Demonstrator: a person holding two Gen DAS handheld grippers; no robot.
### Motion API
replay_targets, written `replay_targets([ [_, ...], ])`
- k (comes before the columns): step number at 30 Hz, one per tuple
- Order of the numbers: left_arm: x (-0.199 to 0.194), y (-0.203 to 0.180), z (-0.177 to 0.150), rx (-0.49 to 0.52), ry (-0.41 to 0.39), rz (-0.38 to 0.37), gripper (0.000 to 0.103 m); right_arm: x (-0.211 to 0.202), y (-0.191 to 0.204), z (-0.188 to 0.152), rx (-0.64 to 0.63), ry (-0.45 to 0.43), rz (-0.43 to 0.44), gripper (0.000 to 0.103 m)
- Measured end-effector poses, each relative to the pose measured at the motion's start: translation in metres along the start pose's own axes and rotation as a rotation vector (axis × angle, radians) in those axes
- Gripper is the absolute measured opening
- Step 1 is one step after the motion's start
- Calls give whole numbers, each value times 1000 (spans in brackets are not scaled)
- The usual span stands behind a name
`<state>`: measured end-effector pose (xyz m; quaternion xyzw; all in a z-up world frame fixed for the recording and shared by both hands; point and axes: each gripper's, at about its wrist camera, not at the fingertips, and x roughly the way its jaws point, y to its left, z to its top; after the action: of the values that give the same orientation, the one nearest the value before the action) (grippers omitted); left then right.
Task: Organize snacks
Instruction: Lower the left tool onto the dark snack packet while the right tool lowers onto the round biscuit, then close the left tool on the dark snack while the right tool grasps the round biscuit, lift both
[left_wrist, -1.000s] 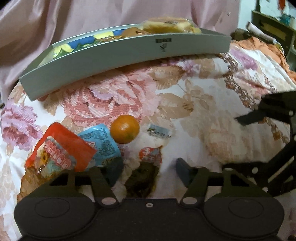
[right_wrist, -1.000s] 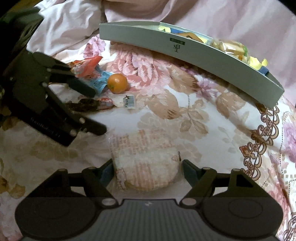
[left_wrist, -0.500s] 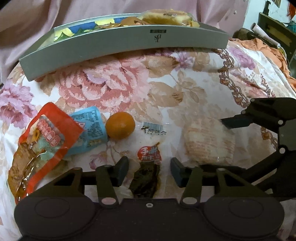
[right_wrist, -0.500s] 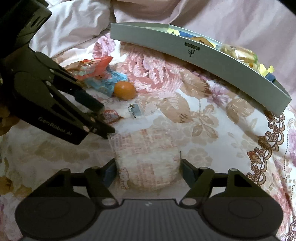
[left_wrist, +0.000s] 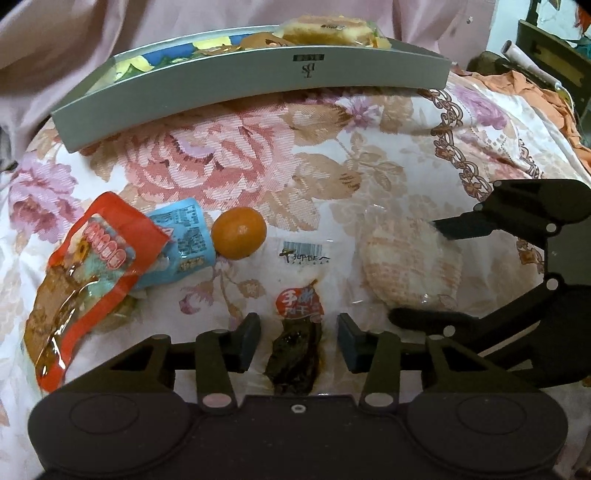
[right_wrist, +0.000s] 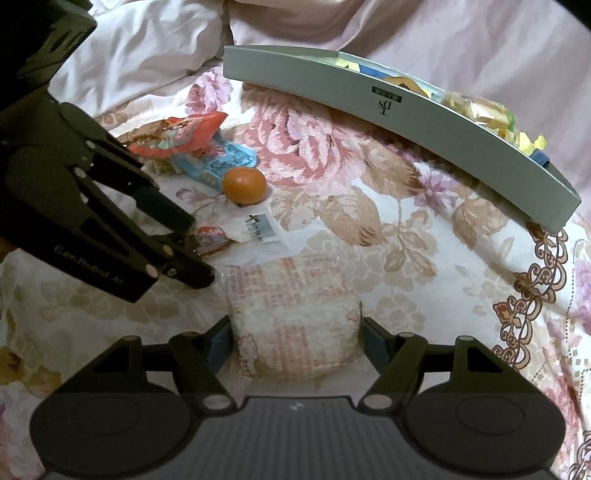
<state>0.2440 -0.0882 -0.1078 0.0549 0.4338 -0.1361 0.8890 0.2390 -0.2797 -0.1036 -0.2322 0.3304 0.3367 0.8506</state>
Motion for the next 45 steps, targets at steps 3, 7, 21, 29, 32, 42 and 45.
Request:
replay_targets([
  [3, -5, -7, -1, 25, -7, 41, 46, -2, 3, -1, -3, -15, -5, 75],
  [7, -13, -9, -4, 22, -19, 67, 46, -5, 16, 0, -68, -44, -24, 75],
  [21, -50, -7, 1, 2, -142, 163, 46, -17, 44, 0, -296, -144, -211, 74],
  [29, -77, -7, 17, -46, -279, 167, 46, -35, 34, 3, -227, -280, -274, 74],
  [32, -89, -7, 27, -52, -327, 172, 47, -41, 30, 4, -195, -332, -299, 75],
  [42, -118, 0, 61, -74, -451, 227, 47, -61, 23, 7, -94, -500, -396, 75],
  [45, -123, 4, 72, -84, -478, 241, 47, -63, 17, 12, -55, -534, -418, 75],
])
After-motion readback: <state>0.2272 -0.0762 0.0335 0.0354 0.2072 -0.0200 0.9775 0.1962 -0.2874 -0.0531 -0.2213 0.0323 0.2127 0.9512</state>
